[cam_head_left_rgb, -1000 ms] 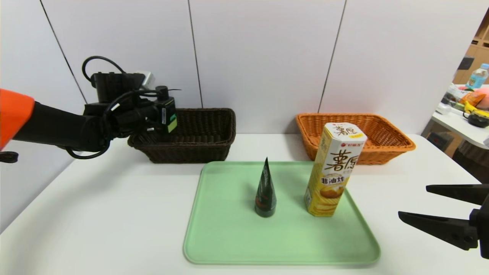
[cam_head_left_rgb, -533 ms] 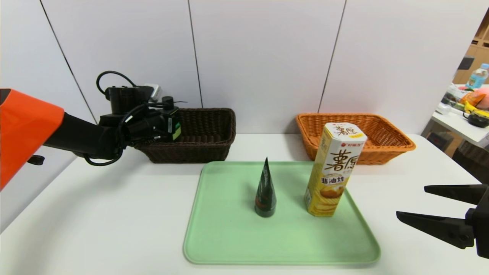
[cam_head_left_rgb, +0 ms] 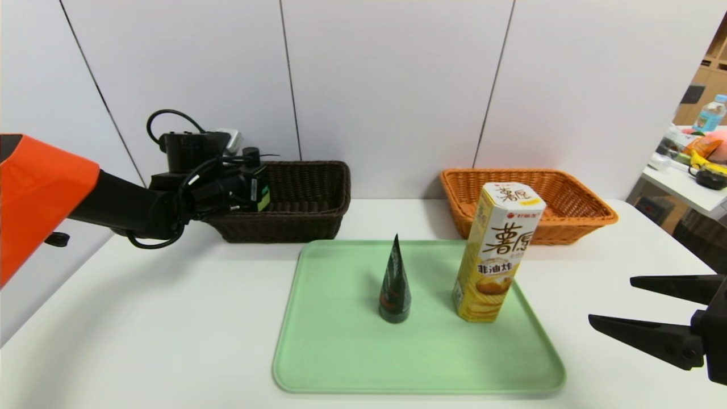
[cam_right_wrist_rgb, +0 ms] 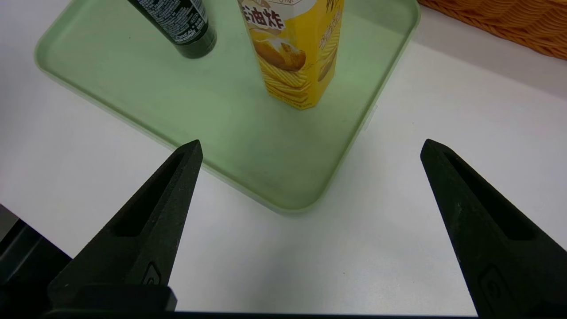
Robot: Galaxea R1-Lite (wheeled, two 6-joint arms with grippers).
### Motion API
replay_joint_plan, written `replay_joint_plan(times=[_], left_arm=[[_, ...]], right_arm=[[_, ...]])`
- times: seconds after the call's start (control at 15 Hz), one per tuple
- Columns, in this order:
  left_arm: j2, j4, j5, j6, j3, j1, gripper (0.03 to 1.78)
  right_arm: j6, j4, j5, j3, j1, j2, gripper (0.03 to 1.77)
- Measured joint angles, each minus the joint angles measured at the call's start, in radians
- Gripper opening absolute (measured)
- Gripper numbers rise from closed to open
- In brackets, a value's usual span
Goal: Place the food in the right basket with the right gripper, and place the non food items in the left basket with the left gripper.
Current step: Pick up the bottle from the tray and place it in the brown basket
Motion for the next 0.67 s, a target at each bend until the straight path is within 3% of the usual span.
replay_joint_plan(times=[0.2,0.47,0.67], left_arm=[[-0.003,-0.001,-0.001,0.004,0.005,0.000,0.59],[-0.011,-0.003,0.000,0.001,0.007,0.000,1.02],[-0.022,-0.002,0.002,-0.003,0.006,0.000,1.24]], right_arm=[[0.000,0.000,0.000,-0.001,0.000,0.000,1.70],[0.000,-0.001,0.000,-0.001,0.000,0.000,1.70],[0.000,0.000,0.000,-0.001,0.000,0.000,1.70]])
